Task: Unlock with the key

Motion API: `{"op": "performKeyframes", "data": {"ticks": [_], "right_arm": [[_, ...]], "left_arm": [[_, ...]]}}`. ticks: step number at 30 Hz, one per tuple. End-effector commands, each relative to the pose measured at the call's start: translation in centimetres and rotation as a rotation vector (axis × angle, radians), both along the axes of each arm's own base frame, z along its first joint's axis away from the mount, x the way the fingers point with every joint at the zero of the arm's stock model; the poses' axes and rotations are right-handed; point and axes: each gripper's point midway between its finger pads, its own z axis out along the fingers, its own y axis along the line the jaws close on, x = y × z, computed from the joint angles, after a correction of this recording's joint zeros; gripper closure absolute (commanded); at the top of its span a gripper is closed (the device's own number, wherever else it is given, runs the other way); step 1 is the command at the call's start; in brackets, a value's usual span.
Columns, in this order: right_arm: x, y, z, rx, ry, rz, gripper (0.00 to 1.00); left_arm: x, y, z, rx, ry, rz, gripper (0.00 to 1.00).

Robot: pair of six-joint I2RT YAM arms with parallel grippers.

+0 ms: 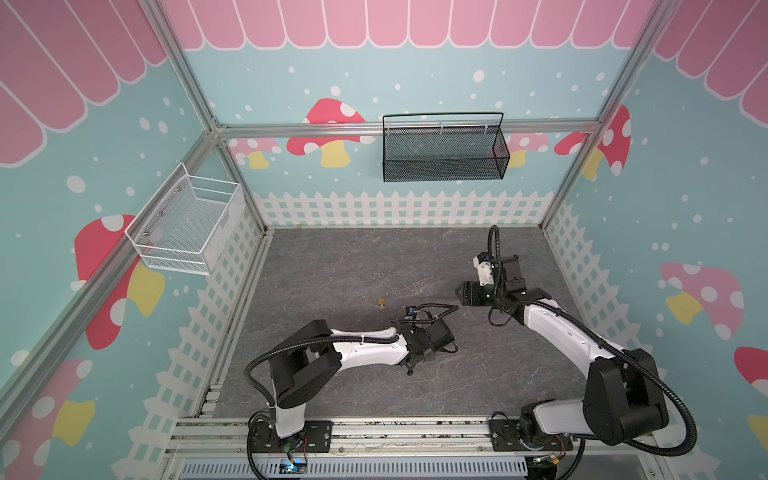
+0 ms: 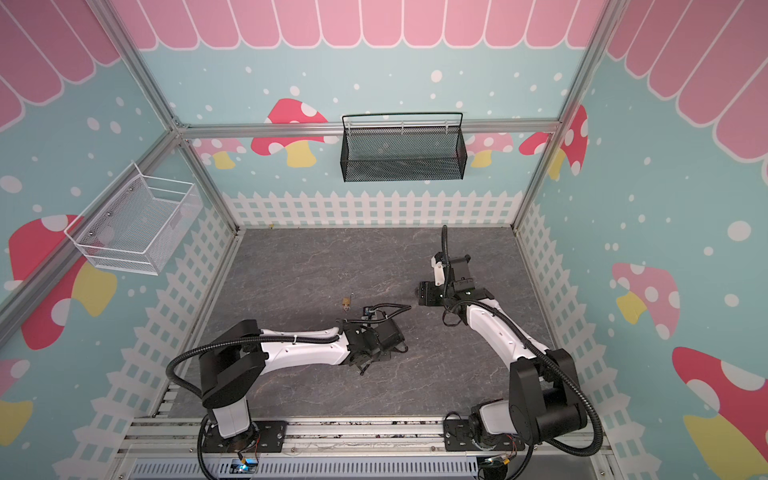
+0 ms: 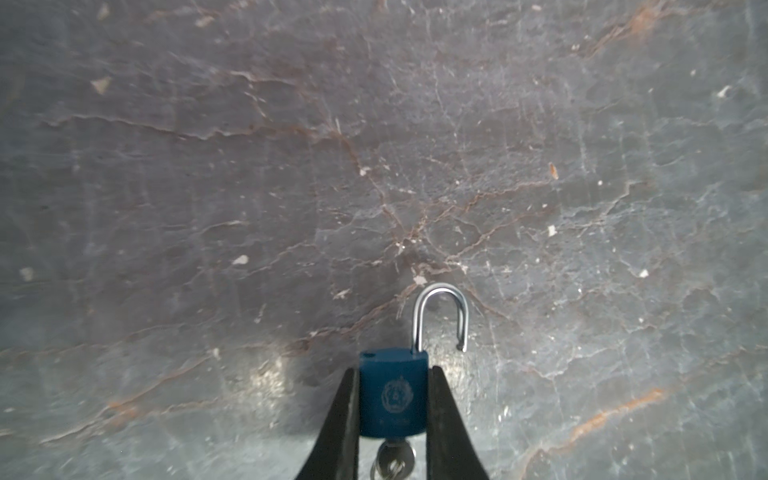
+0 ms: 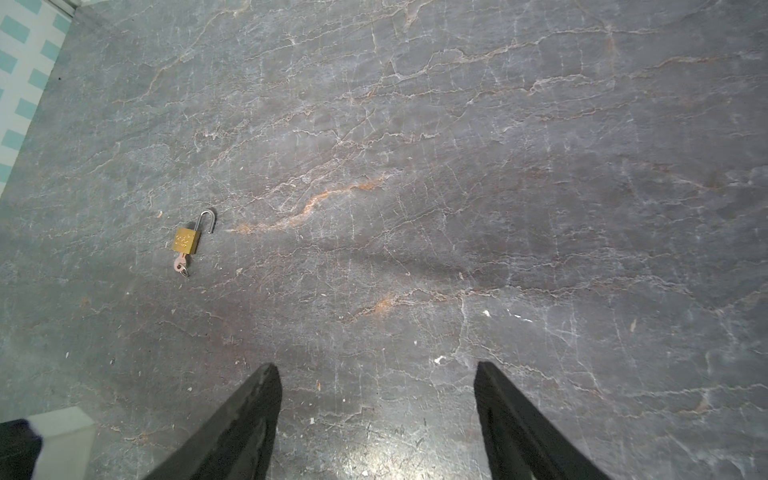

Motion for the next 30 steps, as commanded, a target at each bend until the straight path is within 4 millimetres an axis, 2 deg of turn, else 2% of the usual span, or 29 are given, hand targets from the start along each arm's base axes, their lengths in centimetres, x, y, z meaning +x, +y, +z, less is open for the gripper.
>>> {"op": "performKeyframes", "data": {"ticks": [1, 3, 5, 8, 13, 17, 19, 21, 22, 24, 25, 28, 30], "right_arm": [[-0.1, -0.5, 0.7, 0.007, -0.031, -0.015, 0.23], [0.0, -0.7, 0.7, 0.007, -0.030, -0.021, 0.23], [0.1, -0.8, 0.7, 0.008, -0.033, -0.023, 0.24], [0.2, -0.7, 0.8, 0.015, -0.035, -0.021, 0.23], [0.5, -0.7, 1.6, 0.030, -0.056, -0.030, 0.23], [1.0, -1.1, 3.5, 0.033, -0.119, -0.060, 0.23], [1.4, -2.2, 4.7, 0.009, -0.162, -0.106, 0.23], [1.8, -4.1, 6.1, -0.023, -0.216, -0.195, 0.19], [1.9, -5.5, 6.7, -0.032, -0.234, -0.257, 0.17], [2.0, -9.0, 7.4, -0.041, -0.279, -0.408, 0.11], [1.9, -10.4, 7.5, -0.036, -0.300, -0.459, 0.08], [1.7, -14.6, 6.6, -0.050, -0.341, -0.609, 0.06], [1.1, -17.7, 5.4, -0.175, -0.360, -0.723, 0.06]], "left_arm": [[-0.1, 0.3, -0.5, 0.020, 0.017, 0.029, 1.00], [-0.3, 0.7, -1.1, 0.032, 0.027, 0.040, 1.00], [-0.5, 1.0, -1.5, 0.036, 0.033, 0.053, 0.92], [-0.9, 1.1, -1.7, 0.029, 0.057, 0.050, 0.86], [-0.5, 0.7, -0.4, 0.002, 0.037, 0.044, 0.62], [0.2, -0.2, 2.1, -0.060, 0.025, 0.009, 0.35], [0.7, -0.3, 4.1, -0.102, 0.004, 0.002, 0.30], [1.6, 0.7, 6.8, -0.126, -0.054, 0.010, 0.23], [2.2, 1.5, 8.2, -0.124, -0.096, 0.024, 0.18], [3.9, 4.4, 11.3, -0.091, -0.206, 0.058, 0.04], [4.7, 6.0, 12.4, -0.070, -0.248, 0.075, 0.00], [7.7, 12.8, 15.4, 0.009, -0.363, 0.166, 0.00], [9.7, 18.9, 16.9, 0.127, -0.449, 0.254, 0.00]]}}
